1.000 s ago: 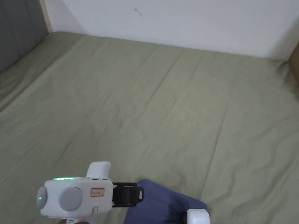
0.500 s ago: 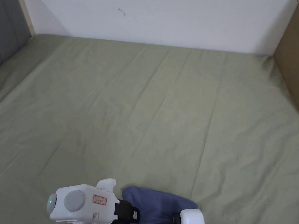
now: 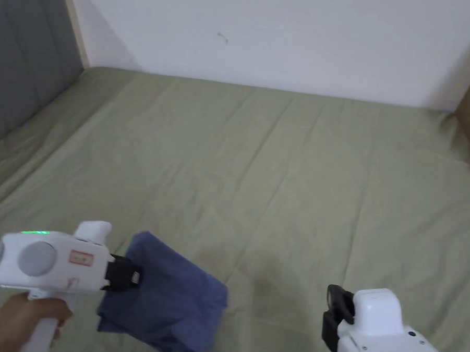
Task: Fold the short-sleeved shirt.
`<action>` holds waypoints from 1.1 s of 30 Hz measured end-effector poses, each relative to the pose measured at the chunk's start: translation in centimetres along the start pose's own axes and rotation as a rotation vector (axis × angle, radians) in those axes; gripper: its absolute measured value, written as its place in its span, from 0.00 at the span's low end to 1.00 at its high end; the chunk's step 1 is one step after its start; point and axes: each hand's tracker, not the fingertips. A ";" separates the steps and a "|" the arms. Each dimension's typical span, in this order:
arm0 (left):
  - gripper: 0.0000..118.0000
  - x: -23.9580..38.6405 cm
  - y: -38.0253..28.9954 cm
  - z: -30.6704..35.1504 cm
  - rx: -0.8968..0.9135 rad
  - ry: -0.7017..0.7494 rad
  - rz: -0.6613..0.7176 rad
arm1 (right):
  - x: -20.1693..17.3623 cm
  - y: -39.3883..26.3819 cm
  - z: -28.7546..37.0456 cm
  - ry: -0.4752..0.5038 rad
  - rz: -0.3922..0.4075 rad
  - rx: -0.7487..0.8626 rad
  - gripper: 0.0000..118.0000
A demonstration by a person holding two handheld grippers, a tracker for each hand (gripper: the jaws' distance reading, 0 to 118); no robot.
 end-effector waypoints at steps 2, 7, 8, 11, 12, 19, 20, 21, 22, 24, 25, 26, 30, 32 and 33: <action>0.13 -4.0 1.5 1.8 0.017 0.078 0.005 | -0.5 0.8 -0.4 -0.007 0.005 0.015 0.00; 0.13 -12.3 4.0 5.1 0.022 0.236 0.067 | -1.8 2.3 -2.0 -0.011 -0.002 0.030 0.00; 0.13 -13.8 4.5 5.5 0.012 0.264 0.073 | -2.1 2.5 -2.4 -0.012 0.000 0.031 0.00; 0.13 -18.0 5.1 6.0 -0.006 0.349 0.113 | -2.8 2.8 -3.7 -0.017 0.006 0.028 0.00; 0.13 -19.0 5.3 6.0 -0.007 0.359 0.138 | -2.9 2.8 -4.1 -0.018 0.005 0.026 0.00; 0.21 -21.0 4.7 3.2 -0.044 0.388 0.179 | -2.5 2.4 -6.1 -0.042 -0.024 -0.008 0.00; 0.34 -21.1 4.6 3.0 -0.045 0.401 0.193 | -2.3 2.3 -6.1 -0.046 -0.032 -0.012 0.00; 0.58 -21.0 4.7 2.8 -0.053 0.402 0.208 | -2.0 2.3 -6.0 -0.048 -0.040 -0.013 0.00; 0.70 -20.6 4.6 3.0 -0.044 0.400 0.223 | -1.7 2.3 -5.8 -0.049 -0.044 -0.013 0.00; 0.75 -20.0 4.6 3.6 0.032 0.398 0.230 | -1.3 2.4 -5.4 -0.063 -0.043 -0.008 0.00; 0.75 -19.5 4.6 4.0 0.062 0.412 0.230 | -1.1 2.6 -5.1 -0.065 -0.045 -0.005 0.00; 0.75 -18.8 4.7 4.5 0.064 0.414 0.217 | -0.8 2.8 -4.7 -0.070 -0.051 0.001 0.00; 0.75 -16.1 5.4 7.0 0.119 0.383 0.168 | 0.3 3.9 -2.8 -0.088 -0.066 0.042 0.00; 0.75 -14.2 5.7 8.7 0.155 0.379 0.150 | 1.0 4.8 -1.5 -0.094 -0.074 0.076 0.00; 0.75 -13.1 5.9 9.6 0.173 0.380 0.142 | 1.3 5.3 -0.8 -0.098 -0.075 0.092 0.00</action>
